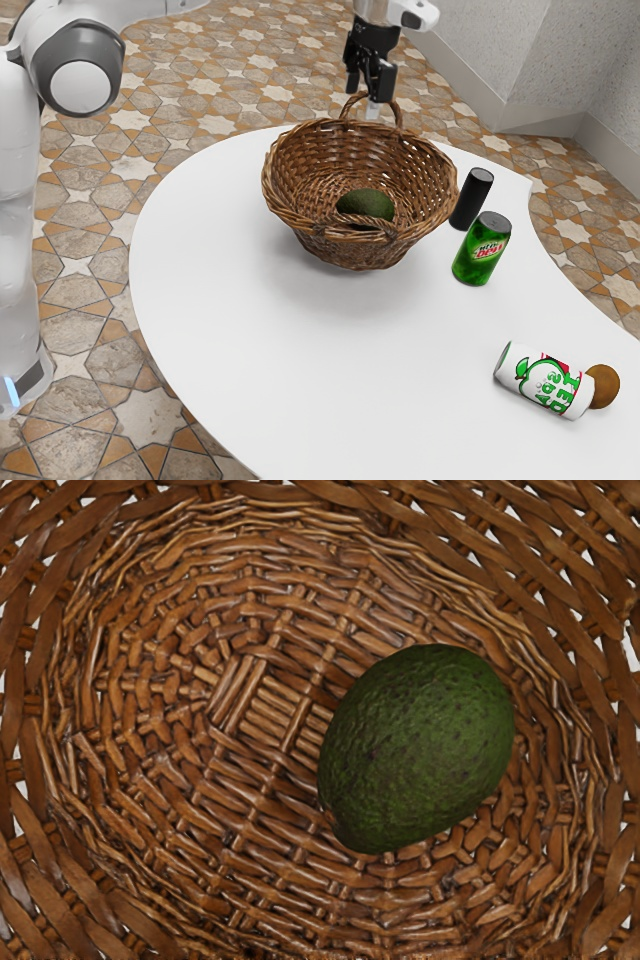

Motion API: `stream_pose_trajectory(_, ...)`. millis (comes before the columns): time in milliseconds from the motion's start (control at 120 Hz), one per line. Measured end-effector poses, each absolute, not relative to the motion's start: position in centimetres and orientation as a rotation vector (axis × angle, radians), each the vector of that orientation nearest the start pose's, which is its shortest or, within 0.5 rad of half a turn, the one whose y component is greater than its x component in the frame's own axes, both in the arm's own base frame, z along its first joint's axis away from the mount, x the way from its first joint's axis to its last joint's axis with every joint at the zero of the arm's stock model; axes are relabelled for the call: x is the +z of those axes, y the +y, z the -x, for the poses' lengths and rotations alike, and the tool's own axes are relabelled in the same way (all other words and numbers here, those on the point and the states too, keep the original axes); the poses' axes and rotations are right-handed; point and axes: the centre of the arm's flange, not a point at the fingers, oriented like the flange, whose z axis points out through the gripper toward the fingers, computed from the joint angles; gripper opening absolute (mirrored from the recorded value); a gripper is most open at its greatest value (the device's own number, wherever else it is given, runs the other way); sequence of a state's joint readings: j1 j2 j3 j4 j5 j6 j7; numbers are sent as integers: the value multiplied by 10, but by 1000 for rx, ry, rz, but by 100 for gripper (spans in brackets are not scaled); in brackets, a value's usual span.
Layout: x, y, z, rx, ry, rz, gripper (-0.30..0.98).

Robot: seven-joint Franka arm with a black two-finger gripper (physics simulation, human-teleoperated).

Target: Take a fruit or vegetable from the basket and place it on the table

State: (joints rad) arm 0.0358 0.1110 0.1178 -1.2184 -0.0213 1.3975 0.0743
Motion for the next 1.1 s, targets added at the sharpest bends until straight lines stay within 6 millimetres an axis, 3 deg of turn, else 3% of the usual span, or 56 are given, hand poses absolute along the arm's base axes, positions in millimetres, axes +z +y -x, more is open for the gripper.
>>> stream_pose_trajectory(208,711,80,-557,-99,-91,3142,69)
stream_pose_trajectory(250,736,78,-544,-169,-84,3134,69)
stream_pose_trajectory(333,807,72,-510,-373,-67,3090,69)
stream_pose_trajectory(408,825,58,-500,-417,-22,3078,69)
stream_pose_trajectory(525,803,44,-518,-320,25,3069,69)
stream_pose_trajectory(650,758,66,-545,-162,-31,3056,69)
stream_pose_trajectory(750,742,72,-554,-108,-41,3053,69)
stream_pose_trajectory(808,737,68,-558,-96,-26,3060,69)
stream_pose_trajectory(875,715,63,-557,-40,-5,3090,69)
stream_pose_trajectory(1017,644,54,-550,79,36,3150,69)
stream_pose_trajectory(1100,626,50,-548,46,61,3147,69)
